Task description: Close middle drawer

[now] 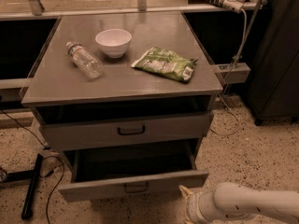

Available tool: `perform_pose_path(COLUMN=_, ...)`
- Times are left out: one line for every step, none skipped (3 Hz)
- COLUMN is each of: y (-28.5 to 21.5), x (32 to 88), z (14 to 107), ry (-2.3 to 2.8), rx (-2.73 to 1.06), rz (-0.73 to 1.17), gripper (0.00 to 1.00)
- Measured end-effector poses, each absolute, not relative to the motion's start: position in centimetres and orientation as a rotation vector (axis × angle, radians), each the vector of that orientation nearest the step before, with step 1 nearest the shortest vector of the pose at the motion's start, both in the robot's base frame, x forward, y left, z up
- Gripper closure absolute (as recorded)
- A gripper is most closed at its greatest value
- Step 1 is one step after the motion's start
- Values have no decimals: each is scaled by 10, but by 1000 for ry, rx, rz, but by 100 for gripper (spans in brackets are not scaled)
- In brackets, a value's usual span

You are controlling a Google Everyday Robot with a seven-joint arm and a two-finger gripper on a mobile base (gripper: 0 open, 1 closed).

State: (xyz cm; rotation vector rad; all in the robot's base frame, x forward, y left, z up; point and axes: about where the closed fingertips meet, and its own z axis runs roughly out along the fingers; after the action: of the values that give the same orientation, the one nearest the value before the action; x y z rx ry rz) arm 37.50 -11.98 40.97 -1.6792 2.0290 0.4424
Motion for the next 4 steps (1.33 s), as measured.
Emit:
perform_pose_path(y=-121, x=407, z=411, ry=1996, rx=-1656, rz=437, gripper=18)
perform_pose_path(y=-123, x=467, z=412, ry=1964, rx=-1642, rz=415, gripper=42)
perform_pose_path(y=-117, x=516, z=414, ry=1947, rx=-1646, rz=397, gripper=65)
perform_pose_path(y=-116, x=528, z=419, ry=1936, rx=-1640, rz=382, gripper=63)
